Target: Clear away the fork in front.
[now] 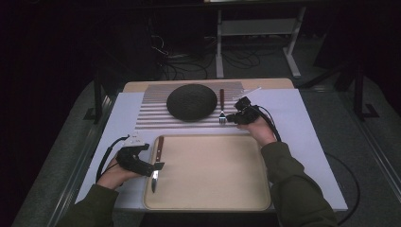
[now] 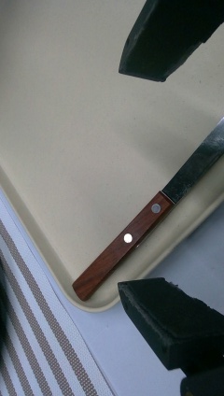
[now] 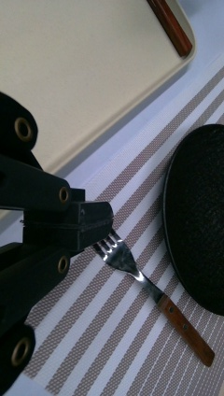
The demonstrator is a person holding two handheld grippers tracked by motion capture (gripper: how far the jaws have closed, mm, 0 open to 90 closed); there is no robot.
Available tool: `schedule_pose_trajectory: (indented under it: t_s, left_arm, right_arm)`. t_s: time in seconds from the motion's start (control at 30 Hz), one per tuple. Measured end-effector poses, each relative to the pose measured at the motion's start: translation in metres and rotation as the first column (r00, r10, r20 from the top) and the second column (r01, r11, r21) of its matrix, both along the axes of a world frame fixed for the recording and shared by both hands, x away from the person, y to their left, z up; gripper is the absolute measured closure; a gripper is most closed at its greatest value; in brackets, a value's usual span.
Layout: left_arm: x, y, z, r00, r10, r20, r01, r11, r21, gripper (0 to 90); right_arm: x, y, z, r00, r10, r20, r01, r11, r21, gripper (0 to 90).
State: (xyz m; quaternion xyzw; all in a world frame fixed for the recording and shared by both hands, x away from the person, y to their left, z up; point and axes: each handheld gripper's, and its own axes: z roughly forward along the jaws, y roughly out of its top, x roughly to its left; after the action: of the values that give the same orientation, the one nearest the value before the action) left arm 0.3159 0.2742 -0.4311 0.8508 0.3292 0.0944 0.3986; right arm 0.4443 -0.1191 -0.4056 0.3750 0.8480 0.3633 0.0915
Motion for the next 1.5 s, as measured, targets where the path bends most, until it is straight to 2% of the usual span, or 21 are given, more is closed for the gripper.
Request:
schedule_pose_trajectory:
  t_s: [0.57,0.7,1.1,1.27,1.5]
  left_arm:
    - [0.0,0.0,-0.001,1.0,-0.009,-0.004,0.009,0.9999,-0.01,0.0]
    - [0.0,0.0,-0.001,1.0,-0.007,-0.002,0.007,0.9999,-0.013,0.0]
    - [0.0,0.0,0.0,1.0,-0.007,-0.001,0.007,0.9998,-0.017,0.0]
    - [0.0,0.001,0.0,1.0,-0.007,-0.001,0.007,0.9998,-0.018,0.0]
    - [0.0,0.001,0.0,1.0,-0.007,-0.001,0.007,0.9997,-0.022,0.0]
  right_arm:
    - [0.041,0.026,-0.021,0.9991,-0.021,-0.038,0.02,1.0,-0.021,89.3]
    - [0.049,0.032,-0.026,0.9984,-0.027,-0.049,0.025,0.999,-0.039,89.3]
    - [0.059,0.04,-0.043,0.9959,-0.038,-0.083,0.033,0.998,-0.059,89.3]
    - [0.062,0.045,-0.042,0.996,-0.035,-0.082,0.03,0.997,-0.067,89.3]
    - [0.065,0.051,-0.041,0.997,-0.025,-0.074,0.017,0.994,-0.104,89.3]
